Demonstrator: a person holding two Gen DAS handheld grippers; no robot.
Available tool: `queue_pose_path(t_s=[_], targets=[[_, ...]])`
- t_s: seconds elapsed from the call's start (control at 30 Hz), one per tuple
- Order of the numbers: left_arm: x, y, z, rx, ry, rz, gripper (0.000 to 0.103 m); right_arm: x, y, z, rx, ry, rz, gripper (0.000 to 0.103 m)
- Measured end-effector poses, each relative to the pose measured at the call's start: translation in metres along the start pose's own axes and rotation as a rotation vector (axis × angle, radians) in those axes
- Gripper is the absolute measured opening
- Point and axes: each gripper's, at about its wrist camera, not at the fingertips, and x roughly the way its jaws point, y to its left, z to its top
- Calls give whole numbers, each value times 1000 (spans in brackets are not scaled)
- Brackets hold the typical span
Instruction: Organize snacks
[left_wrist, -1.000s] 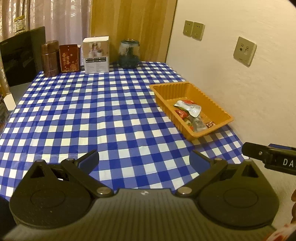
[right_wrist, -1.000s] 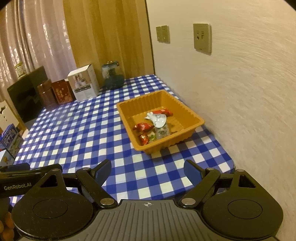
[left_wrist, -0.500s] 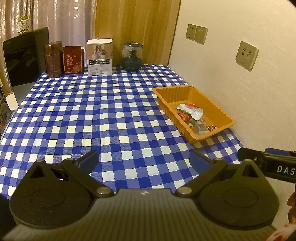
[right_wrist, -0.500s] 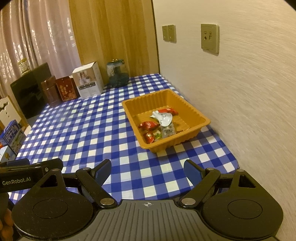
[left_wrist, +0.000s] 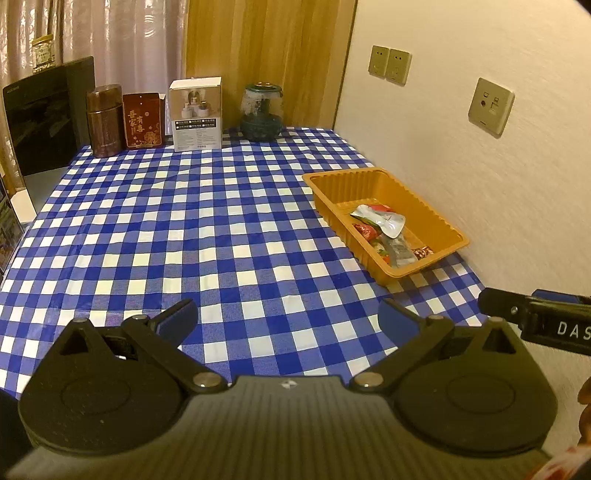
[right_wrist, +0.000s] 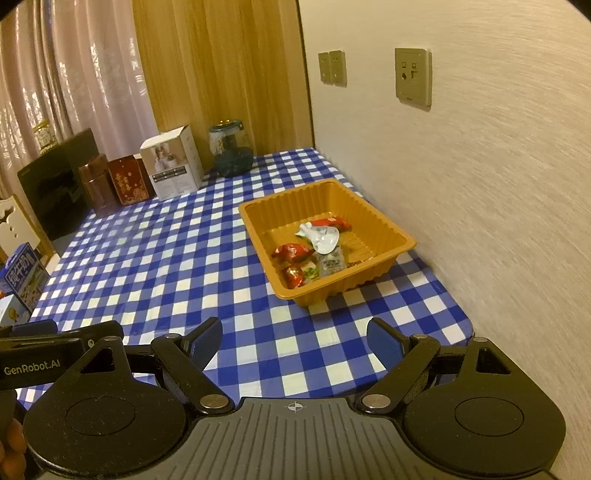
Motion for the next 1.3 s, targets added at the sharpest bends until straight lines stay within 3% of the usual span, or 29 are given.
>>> queue_pose_path(t_s=[1.3], targets=[[-1, 0, 0, 3, -2, -4, 103, 1, -3, 0, 1, 0, 0, 85]])
